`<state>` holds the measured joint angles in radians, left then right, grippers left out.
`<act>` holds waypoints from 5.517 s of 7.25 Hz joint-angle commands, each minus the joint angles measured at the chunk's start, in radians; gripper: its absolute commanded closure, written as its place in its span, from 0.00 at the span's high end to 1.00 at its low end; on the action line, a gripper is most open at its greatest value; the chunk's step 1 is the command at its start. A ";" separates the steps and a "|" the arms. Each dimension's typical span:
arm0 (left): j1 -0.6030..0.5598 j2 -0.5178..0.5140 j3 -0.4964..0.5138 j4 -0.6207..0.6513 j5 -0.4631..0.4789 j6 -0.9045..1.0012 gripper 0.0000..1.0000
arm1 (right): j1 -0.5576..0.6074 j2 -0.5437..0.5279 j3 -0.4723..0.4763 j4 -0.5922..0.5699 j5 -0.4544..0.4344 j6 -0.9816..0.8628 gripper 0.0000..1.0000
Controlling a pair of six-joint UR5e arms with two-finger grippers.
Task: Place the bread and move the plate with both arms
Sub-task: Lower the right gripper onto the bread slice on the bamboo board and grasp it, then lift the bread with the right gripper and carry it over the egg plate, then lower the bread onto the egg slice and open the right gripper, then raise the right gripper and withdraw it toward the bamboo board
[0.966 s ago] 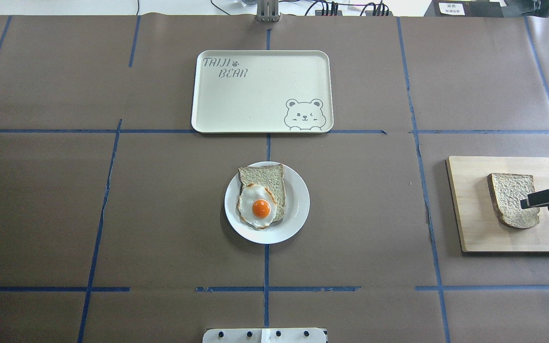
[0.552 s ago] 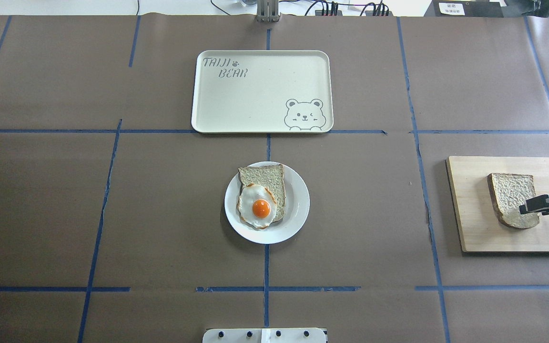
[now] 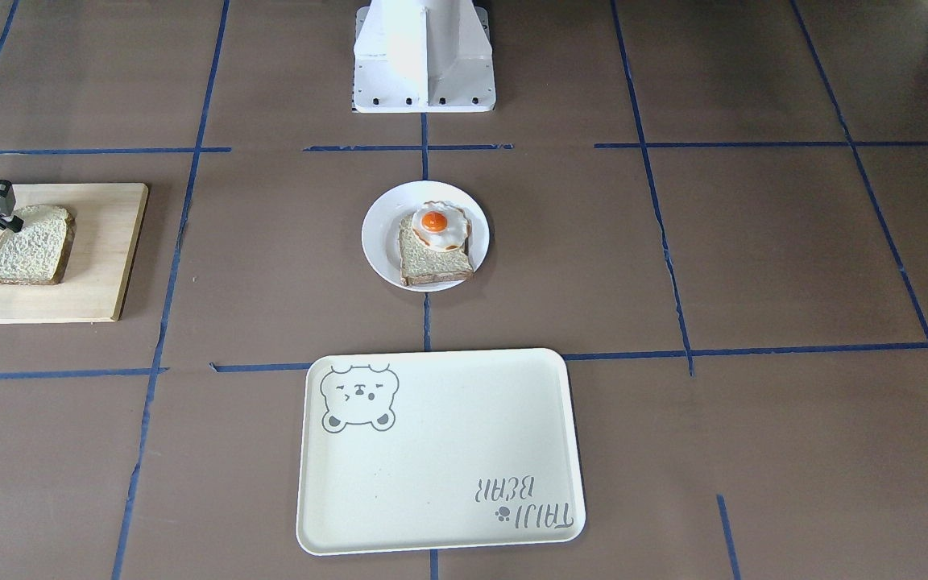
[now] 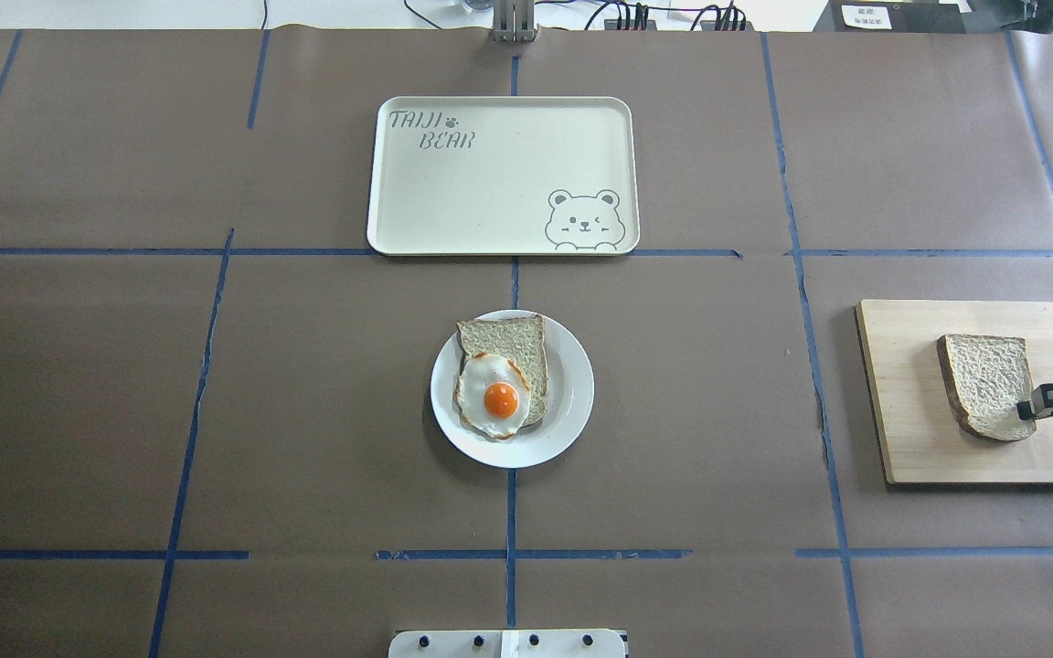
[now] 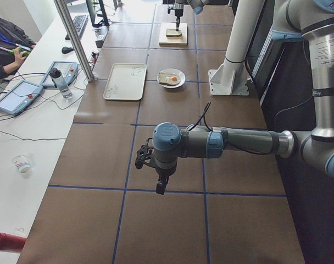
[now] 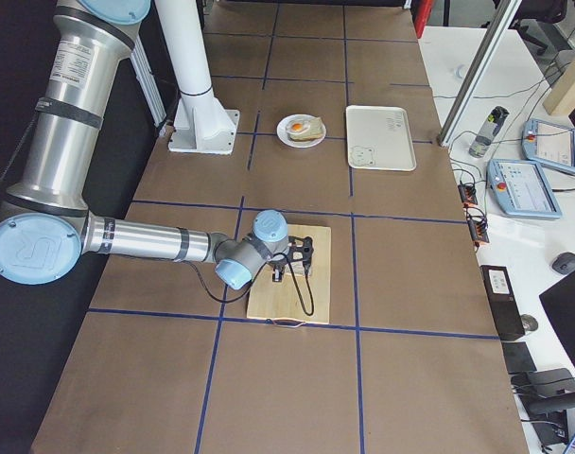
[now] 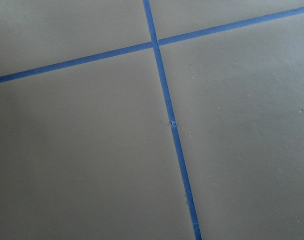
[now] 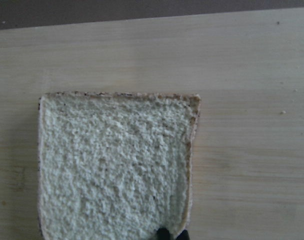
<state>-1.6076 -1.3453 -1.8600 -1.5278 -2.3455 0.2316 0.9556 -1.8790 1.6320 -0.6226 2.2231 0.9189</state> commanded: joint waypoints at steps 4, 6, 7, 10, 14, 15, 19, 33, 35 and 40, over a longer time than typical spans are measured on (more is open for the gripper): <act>0.000 0.000 -0.001 0.000 0.000 0.000 1.00 | 0.003 -0.009 0.038 0.007 0.045 0.037 0.00; 0.000 0.000 -0.001 0.000 0.000 0.000 1.00 | 0.044 -0.002 0.083 0.004 0.113 0.038 0.00; 0.000 0.000 -0.001 0.000 0.000 0.000 1.00 | 0.090 0.004 0.091 0.003 0.168 0.038 0.00; 0.000 0.000 -0.001 0.000 0.000 0.000 1.00 | 0.172 0.105 0.121 -0.006 0.322 0.079 0.00; 0.000 0.000 -0.002 0.000 -0.002 0.000 1.00 | 0.001 0.446 0.109 -0.006 0.223 0.440 0.00; 0.000 -0.002 -0.002 0.000 -0.002 0.000 1.00 | -0.082 0.524 0.101 -0.006 0.148 0.513 0.00; 0.000 -0.002 -0.002 0.000 -0.002 0.000 1.00 | -0.400 0.728 0.095 -0.002 -0.282 0.672 0.00; 0.000 -0.002 -0.004 -0.002 -0.002 0.000 1.00 | -0.541 0.735 -0.014 0.003 -0.421 0.581 0.25; 0.000 -0.002 -0.004 0.000 -0.002 0.000 1.00 | -0.522 0.736 -0.011 -0.041 -0.421 0.554 1.00; 0.000 -0.006 0.004 -0.104 0.002 -0.003 1.00 | -0.237 0.735 0.071 -0.504 -0.105 0.270 1.00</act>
<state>-1.6070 -1.3500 -1.8628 -1.5687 -2.3462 0.2309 0.6366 -1.1420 1.6865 -0.9958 2.0443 1.3014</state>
